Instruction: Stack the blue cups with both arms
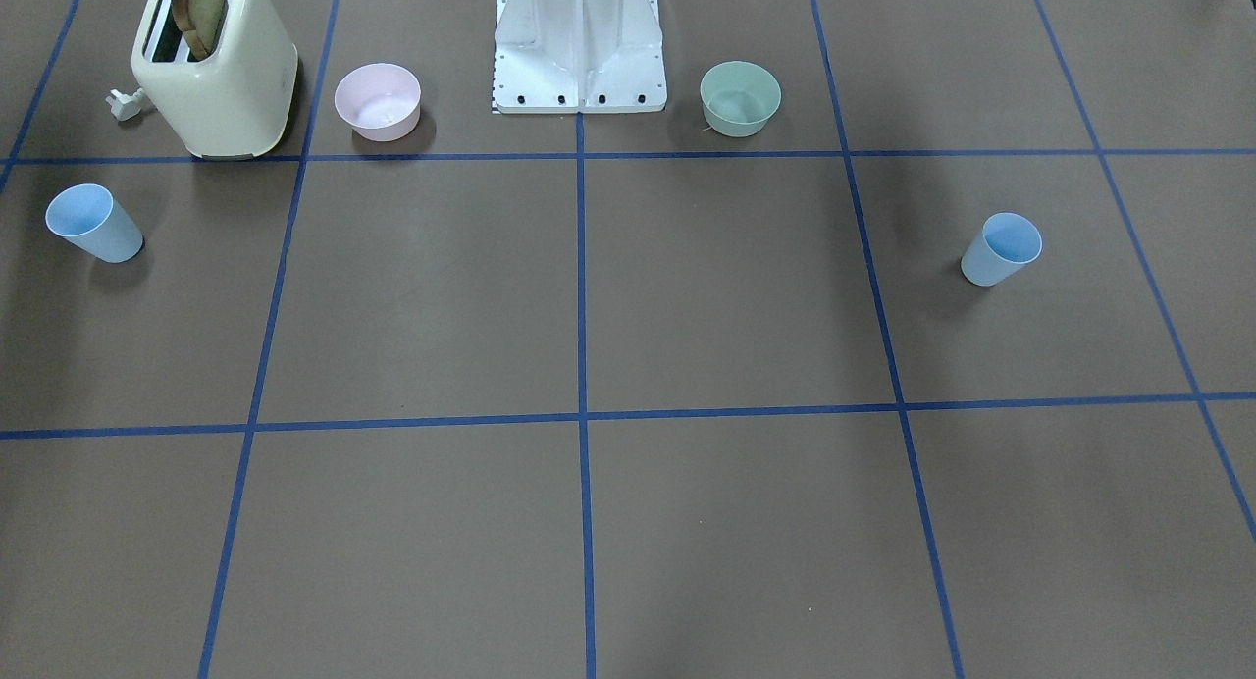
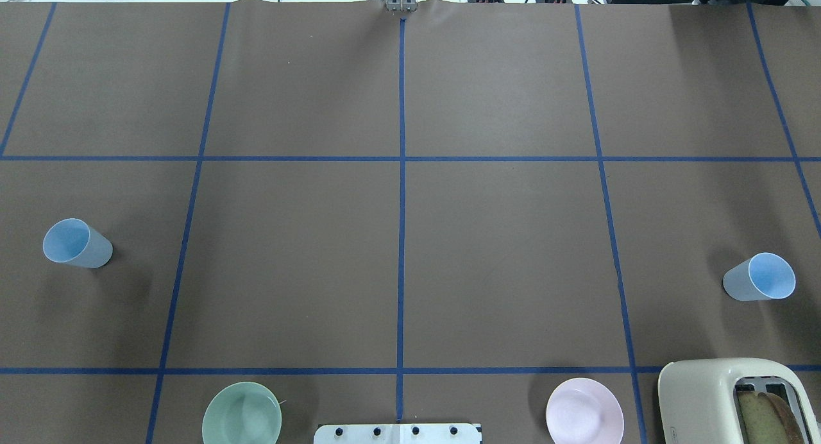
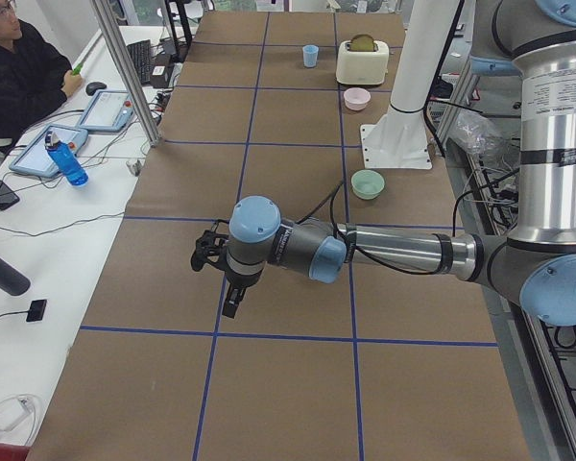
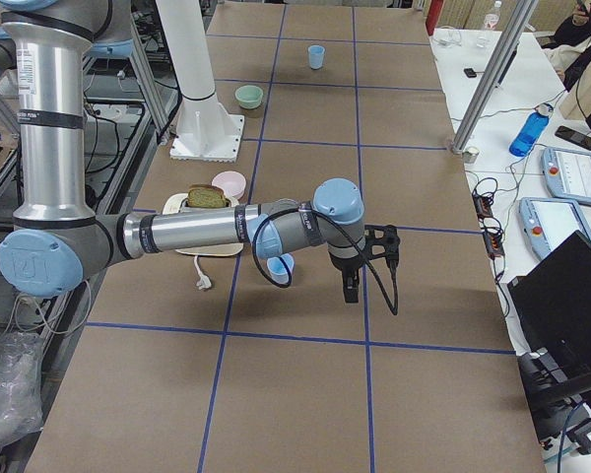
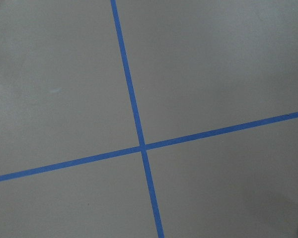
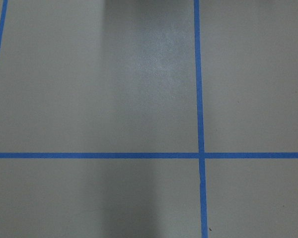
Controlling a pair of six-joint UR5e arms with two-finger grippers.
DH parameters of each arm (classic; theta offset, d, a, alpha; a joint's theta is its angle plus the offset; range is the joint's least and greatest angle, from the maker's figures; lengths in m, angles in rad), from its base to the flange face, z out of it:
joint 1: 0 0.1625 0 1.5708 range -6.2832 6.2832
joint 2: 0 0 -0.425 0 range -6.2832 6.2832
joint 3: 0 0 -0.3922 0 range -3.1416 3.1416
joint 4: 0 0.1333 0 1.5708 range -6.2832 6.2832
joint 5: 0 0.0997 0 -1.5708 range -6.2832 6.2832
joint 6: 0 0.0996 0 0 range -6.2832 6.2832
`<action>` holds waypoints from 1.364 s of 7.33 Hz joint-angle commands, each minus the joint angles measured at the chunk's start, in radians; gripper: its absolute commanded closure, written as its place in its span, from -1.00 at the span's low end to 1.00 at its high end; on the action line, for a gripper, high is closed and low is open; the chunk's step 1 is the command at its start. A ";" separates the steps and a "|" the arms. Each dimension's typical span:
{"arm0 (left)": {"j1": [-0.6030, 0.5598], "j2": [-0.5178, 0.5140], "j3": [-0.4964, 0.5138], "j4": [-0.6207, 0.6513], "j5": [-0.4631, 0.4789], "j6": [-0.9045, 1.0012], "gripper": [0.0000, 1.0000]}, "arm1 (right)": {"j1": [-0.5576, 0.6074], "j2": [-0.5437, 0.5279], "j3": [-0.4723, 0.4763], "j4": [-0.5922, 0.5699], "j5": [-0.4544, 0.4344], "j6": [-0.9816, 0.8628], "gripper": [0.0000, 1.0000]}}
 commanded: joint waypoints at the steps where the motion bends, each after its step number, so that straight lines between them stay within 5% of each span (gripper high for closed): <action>1: 0.000 0.001 -0.002 0.000 0.000 0.000 -0.95 | 0.000 -0.001 0.007 -0.002 0.005 0.003 -1.00; 4: 0.003 -0.001 -0.025 0.000 0.012 -0.013 -0.95 | -0.003 0.005 0.012 0.029 0.002 0.003 -1.00; 6: 0.056 -0.027 -0.030 -0.003 0.014 -0.100 -0.95 | -0.035 -0.034 0.002 0.037 0.084 0.061 -1.00; 8: 0.165 -0.045 -0.033 -0.020 0.037 -0.211 -0.95 | -0.130 -0.114 -0.010 0.249 0.014 0.142 -1.00; 10: 0.230 -0.032 -0.033 -0.108 0.044 -0.309 -0.95 | -0.172 -0.131 -0.007 0.267 -0.001 0.182 -1.00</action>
